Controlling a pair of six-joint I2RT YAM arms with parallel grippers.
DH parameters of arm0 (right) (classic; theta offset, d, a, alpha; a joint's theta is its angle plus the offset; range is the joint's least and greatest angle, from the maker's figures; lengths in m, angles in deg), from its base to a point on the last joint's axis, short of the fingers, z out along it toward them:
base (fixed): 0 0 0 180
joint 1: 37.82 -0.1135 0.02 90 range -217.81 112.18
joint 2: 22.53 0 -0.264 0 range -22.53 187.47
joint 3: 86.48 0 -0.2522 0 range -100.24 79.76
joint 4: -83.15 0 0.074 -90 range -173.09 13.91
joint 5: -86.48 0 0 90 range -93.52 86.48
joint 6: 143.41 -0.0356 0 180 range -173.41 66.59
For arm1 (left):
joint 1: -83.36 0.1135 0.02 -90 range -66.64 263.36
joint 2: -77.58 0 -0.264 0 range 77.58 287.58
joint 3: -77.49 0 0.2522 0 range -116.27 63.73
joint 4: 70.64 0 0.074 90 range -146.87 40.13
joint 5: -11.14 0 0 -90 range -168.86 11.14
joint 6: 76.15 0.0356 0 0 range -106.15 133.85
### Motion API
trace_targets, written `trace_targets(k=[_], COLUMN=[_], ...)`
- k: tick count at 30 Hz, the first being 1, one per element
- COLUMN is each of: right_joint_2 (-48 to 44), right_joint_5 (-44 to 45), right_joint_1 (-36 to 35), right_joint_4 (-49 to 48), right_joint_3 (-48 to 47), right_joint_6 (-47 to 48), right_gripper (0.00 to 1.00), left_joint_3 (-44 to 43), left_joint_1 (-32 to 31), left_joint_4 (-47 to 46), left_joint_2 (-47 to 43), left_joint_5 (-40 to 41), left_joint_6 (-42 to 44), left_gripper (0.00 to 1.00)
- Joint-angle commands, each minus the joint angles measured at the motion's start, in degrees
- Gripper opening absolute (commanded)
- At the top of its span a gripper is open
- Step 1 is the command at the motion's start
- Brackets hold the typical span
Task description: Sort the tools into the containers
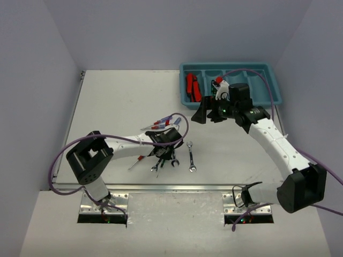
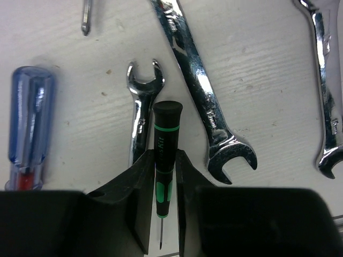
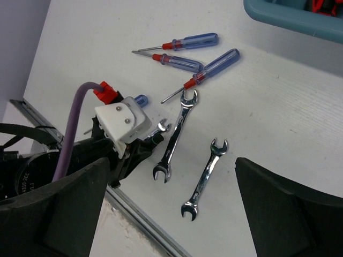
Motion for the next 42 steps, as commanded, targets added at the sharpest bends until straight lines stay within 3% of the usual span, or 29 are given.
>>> trace_targets(k=[1, 7, 9, 12, 16, 19, 22, 26, 31, 33, 37, 40, 42], right_joint_2=[-4.7, -8.2, -6.7, -3.0, 1.1, 2.1, 2.1, 1.7, 1.0, 1.0, 0.8, 0.4, 0.7], right_joint_5=[0.3, -10.2, -20.8, -27.8, -24.5, -22.4, -20.8, -20.5, -15.5, -13.6, -10.0, -7.8, -7.4], right_joint_1=[0.0, 0.0, -0.5, -4.3, -11.5, -12.3, -12.3, -12.3, -12.3, -12.3, -12.1, -12.1, -12.1], right_joint_4=[-4.1, -14.1, -25.9, -33.1, -33.5, -38.2, -40.6, -43.1, -39.8, -38.4, -34.6, -34.0, -34.2], right_joint_3=[1.2, 9.8, 14.2, 17.1, 16.0, 17.3, 17.6, 17.6, 17.0, 16.1, 14.0, 13.5, 12.9], right_joint_6=[-3.0, -4.9, -10.6, -13.7, -12.3, -14.4, -14.7, -15.4, -12.7, -11.5, -8.9, -8.4, -8.5], right_gripper=[0.99, 0.99, 0.99, 0.96, 0.93, 0.89, 0.74, 0.66, 0.61, 0.51, 0.48, 0.34, 0.05], left_joint_3=[-3.5, -5.1, -4.3, -2.8, -0.7, 0.2, 1.2, 1.7, 2.1, 2.1, 2.0, 2.6, 3.6], left_joint_1=[1.3, 6.4, 8.0, 9.0, 9.0, 9.1, 9.1, 9.1, 9.0, 9.0, 9.0, 9.0, 9.0], left_joint_4=[0.2, -5.3, -10.4, -19.4, -25.6, -28.1, -28.9, -28.1, -27.0, -26.9, -26.1, -24.2, -24.7], left_joint_2=[-6.9, -15.4, -18.7, -22.2, -24.4, -25.7, -27.4, -27.8, -28.4, -29.0, -30.1, -30.4, -30.5], left_joint_5=[6.3, 3.1, -1.1, -6.6, -12.2, -11.5, -11.4, -11.4, -11.6, -11.7, -10.2, -9.4, -9.3], left_joint_6=[-5.0, -8.6, -10.1, -13.6, -17.4, -19.6, -20.6, -21.5, -21.9, -21.6, -20.7, -20.1, -20.0], left_gripper=[0.0, 0.0, 0.0, 0.0, 0.0, 0.0, 0.0, 0.0, 0.0, 0.0, 0.0, 0.0, 0.0])
